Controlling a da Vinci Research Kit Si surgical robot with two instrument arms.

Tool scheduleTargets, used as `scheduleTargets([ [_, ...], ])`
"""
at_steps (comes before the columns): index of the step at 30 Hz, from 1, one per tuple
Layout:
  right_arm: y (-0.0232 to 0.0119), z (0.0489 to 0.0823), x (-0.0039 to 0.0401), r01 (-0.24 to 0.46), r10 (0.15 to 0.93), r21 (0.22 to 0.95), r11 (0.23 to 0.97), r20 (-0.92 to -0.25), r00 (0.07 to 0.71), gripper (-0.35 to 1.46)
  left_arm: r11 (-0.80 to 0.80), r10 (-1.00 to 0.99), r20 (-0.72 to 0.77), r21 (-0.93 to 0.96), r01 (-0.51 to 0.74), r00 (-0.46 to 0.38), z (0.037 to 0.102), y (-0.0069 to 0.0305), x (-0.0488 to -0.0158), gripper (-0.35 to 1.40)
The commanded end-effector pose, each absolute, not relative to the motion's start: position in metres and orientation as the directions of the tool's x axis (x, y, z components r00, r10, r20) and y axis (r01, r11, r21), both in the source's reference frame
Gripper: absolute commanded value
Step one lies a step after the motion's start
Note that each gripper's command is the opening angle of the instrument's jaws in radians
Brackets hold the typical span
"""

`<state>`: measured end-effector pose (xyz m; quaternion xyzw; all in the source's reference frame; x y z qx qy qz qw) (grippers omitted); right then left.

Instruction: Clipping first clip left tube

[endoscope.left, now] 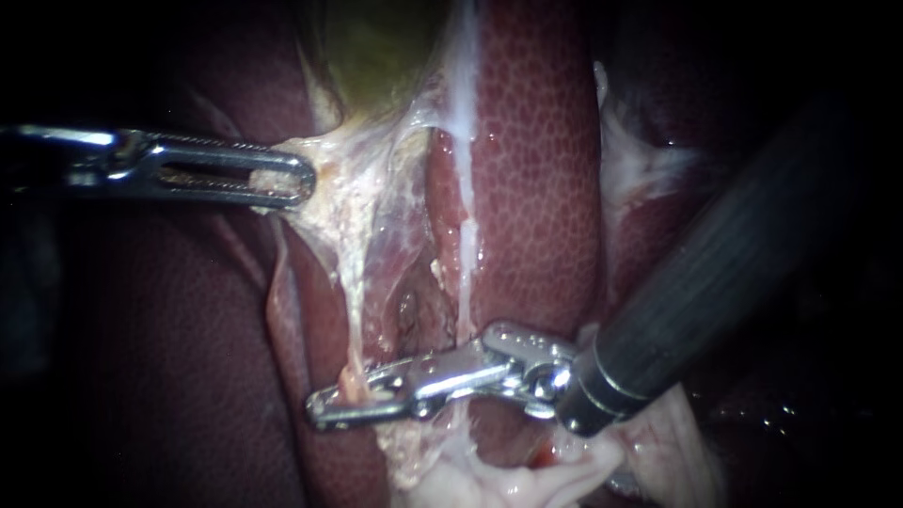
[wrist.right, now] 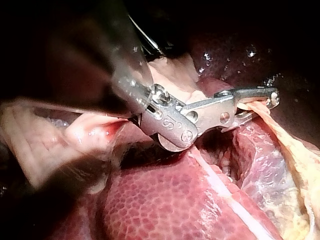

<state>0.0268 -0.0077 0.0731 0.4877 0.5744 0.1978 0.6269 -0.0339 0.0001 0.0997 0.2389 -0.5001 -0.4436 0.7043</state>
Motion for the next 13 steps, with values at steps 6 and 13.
scheduleTargets([
  [6,-0.0077,0.0732,0.0268,0.315,0.808,0.838,0.445,-0.528,0.263,-0.35,0.492,-0.864,0.492,0.78,0.386,0.106,0.0997,0.0001,-0.0339,-0.35],
  [13,-0.0076,0.0734,0.0267,0.316,0.807,0.838,0.445,-0.528,0.263,-0.35,0.492,-0.864,0.492,0.78,0.386,0.106,0.0997,0.0001,-0.0339,-0.35],
])
